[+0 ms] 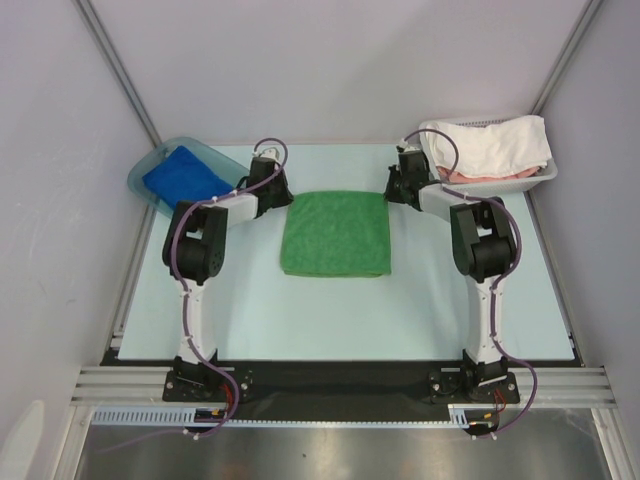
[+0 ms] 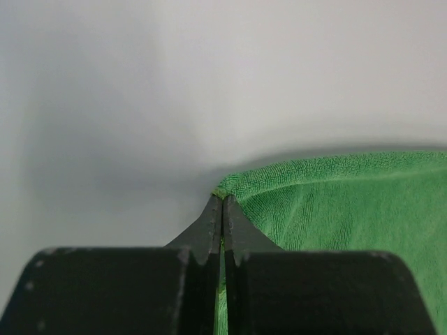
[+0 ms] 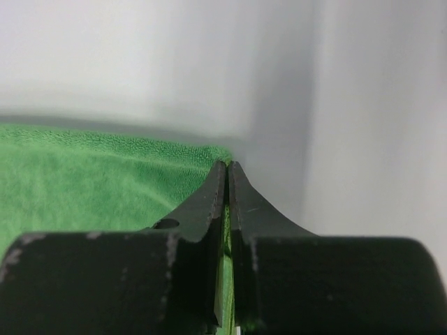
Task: Fold and stack the towels
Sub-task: Fold the towel
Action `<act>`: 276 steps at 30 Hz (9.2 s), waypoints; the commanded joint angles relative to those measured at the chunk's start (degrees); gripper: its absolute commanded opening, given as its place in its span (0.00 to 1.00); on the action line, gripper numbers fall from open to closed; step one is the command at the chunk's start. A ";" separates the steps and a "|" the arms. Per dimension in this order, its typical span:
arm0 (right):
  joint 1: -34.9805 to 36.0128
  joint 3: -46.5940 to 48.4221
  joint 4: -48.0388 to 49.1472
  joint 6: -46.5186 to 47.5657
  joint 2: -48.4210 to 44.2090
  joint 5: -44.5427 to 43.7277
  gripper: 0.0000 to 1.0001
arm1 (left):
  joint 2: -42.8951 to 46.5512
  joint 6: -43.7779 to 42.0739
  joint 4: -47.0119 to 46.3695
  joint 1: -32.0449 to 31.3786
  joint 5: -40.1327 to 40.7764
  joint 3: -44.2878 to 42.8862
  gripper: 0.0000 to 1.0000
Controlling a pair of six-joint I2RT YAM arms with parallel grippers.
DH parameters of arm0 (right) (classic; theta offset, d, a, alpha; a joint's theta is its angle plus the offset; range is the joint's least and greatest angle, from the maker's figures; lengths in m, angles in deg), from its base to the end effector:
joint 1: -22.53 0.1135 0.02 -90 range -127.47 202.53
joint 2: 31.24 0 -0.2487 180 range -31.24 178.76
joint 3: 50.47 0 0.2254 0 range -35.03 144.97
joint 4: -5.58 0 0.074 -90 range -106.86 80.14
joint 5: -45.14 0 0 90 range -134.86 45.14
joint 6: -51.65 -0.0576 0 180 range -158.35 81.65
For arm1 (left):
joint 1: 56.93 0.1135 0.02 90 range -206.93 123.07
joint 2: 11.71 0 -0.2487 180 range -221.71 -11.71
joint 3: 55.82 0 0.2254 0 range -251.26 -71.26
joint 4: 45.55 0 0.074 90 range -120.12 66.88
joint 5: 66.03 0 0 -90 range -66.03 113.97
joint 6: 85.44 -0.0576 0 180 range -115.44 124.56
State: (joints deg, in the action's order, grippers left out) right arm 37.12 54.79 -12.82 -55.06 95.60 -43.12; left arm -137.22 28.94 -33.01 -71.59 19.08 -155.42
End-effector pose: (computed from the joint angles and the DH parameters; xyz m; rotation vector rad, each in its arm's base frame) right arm 0.4636 0.1225 0.1451 0.0261 2.2886 0.3215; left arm 0.4536 -0.1237 0.1358 -0.1463 2.2753 -0.4595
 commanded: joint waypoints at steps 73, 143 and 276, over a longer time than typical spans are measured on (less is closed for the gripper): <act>4.74 -52.81 18.08 -10.89 -45.63 -0.60 0.01 | 39.12 4.62 -18.72 -3.10 -1.09 47.86 0.00; 14.15 -40.68 4.11 -10.36 -34.29 -0.16 0.41 | 32.08 1.72 -5.01 -10.74 -6.72 38.10 0.22; 11.77 -31.46 -8.28 -9.04 -31.74 -12.37 0.55 | 31.73 4.89 4.10 -31.05 1.19 29.42 0.11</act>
State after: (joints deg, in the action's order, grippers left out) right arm 48.24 22.53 -19.40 -64.83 68.57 -52.12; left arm -111.80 34.10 -30.43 -102.30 20.15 -123.49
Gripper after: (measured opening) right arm 0.549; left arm 0.095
